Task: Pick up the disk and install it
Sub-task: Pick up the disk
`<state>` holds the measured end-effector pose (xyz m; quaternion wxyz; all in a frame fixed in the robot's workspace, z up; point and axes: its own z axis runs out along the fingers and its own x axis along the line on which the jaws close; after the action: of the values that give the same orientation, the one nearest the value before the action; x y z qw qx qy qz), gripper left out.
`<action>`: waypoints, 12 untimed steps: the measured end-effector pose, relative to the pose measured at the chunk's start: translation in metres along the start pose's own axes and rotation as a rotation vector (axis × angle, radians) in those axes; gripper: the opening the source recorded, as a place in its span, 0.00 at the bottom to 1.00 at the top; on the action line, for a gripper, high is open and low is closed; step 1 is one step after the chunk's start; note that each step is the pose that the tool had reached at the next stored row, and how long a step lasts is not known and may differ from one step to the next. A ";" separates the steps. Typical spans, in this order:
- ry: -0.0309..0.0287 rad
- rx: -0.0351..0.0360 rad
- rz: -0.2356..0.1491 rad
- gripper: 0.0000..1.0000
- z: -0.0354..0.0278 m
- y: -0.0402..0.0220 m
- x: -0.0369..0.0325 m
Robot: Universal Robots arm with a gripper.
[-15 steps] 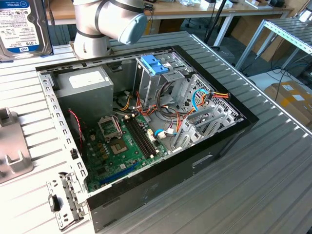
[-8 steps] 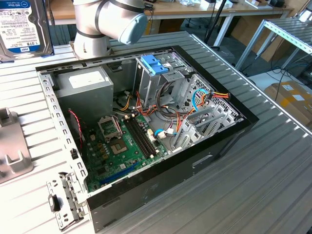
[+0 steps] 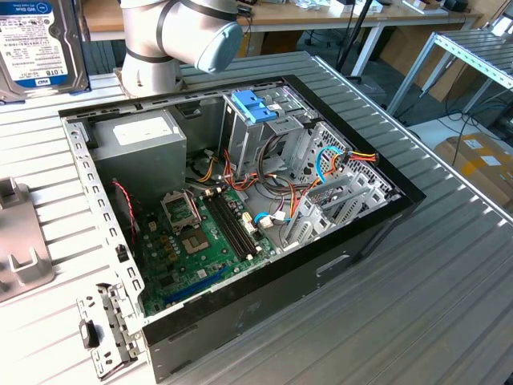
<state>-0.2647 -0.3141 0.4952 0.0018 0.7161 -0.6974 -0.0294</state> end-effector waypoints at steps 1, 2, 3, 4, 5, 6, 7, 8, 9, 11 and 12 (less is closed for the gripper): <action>0.0000 0.0000 0.000 0.37 0.0000 -0.0002 0.0002; 0.0000 0.0001 0.000 0.37 0.0000 -0.0004 0.0004; 0.0000 0.0000 0.000 0.37 -0.0001 -0.0008 0.0007; 0.0000 0.0000 0.000 0.37 -0.0001 -0.0010 0.0010; 0.0000 0.0001 0.000 0.37 -0.0001 -0.0013 0.0013; 0.0000 0.0000 0.000 0.37 -0.0001 -0.0016 0.0016; 0.0000 0.0000 0.000 0.37 -0.0001 -0.0018 0.0017; 0.0000 0.0000 0.000 0.37 -0.0002 -0.0020 0.0020; 0.0000 0.0001 0.000 0.37 -0.0002 -0.0023 0.0022; 0.0000 0.0000 0.000 0.37 -0.0002 -0.0028 0.0027; 0.0000 0.0000 0.000 0.37 -0.0003 -0.0030 0.0030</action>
<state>-0.2616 -0.3170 0.4952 0.0018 0.7161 -0.6974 -0.0294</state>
